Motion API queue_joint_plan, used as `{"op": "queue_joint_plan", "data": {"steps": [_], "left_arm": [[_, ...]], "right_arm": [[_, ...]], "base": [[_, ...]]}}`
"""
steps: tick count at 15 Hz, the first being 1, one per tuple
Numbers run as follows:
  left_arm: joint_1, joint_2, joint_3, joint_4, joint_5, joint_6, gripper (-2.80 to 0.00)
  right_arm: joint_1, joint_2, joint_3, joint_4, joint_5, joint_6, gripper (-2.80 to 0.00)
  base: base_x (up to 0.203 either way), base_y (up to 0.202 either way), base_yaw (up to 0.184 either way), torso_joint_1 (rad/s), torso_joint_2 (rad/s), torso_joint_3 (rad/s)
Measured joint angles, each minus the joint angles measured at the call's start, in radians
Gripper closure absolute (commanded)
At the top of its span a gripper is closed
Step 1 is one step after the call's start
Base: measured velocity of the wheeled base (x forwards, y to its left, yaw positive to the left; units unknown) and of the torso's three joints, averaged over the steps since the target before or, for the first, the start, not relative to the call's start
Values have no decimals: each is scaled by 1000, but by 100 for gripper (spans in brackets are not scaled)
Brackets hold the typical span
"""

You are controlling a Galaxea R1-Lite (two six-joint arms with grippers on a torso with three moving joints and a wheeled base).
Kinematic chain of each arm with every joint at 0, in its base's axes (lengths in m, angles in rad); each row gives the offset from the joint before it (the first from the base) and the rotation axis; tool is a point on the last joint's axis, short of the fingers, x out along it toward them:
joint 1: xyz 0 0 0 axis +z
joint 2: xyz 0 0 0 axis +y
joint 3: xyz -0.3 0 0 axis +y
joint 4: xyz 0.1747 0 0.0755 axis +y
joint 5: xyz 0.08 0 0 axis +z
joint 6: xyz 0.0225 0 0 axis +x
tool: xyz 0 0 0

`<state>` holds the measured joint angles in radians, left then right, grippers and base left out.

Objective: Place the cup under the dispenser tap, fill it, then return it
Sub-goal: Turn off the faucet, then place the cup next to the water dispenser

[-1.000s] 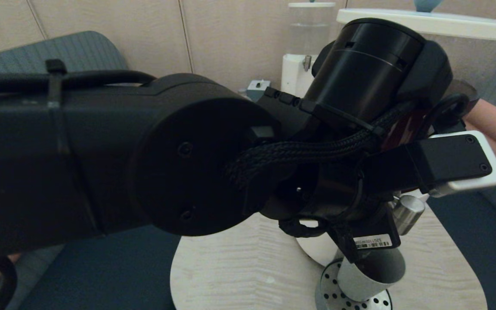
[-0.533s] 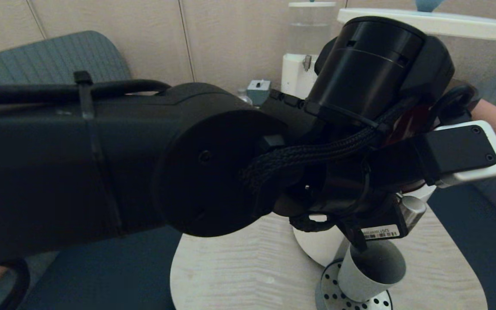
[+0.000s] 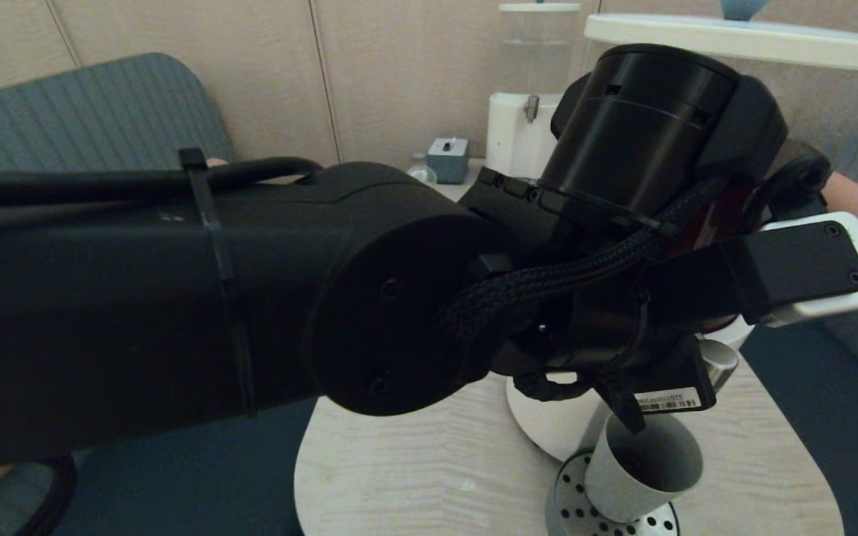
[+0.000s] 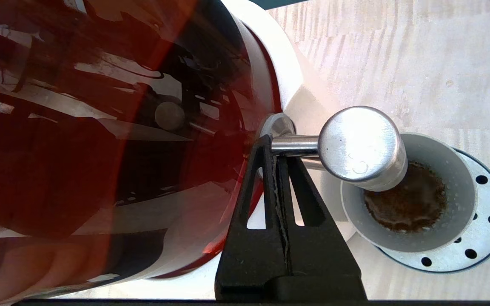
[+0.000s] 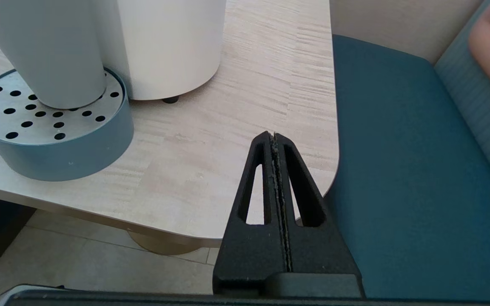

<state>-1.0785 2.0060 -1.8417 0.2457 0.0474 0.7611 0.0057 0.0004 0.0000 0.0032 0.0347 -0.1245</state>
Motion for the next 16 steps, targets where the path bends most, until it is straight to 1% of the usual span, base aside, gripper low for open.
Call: {"op": "queue_joint_plan", "data": {"steps": [6,8,9,12,13,14,15,16], "left_arm": [[2,-36,24,2,-3,-14,0],[3,-74,64,7,1,-40,0],[7,-98,93,9,5,-64,0],[20,-190,182,14,19,-158,0],[25,-228,211,14,20,-208,0],[30,-266,237,14,20,-270,0],[36,-309,261,12,20,-353,0],[41,-355,281,8,17,-450,0]], "right_arm": [[0,0,0,0,0,0,0],[0,0,0,0,0,0,0],[0,0,0,0,0,0,0],[0,0,0,0,0,0,0],[0,0,0,0,0,0,0],[0,0,0,0,0,0,0],[0,0,0,0,0,0,0],[0,0,0,0,-1,0,0]], "base": [[0,0,0,0,0,0],[0,0,0,0,0,0],[0,0,0,0,0,0],[0,0,0,0,0,0],[0,0,0,0,0,0],[0,0,0,0,0,0],[0,0,0,0,0,0],[0,0,0,0,0,0]]}}
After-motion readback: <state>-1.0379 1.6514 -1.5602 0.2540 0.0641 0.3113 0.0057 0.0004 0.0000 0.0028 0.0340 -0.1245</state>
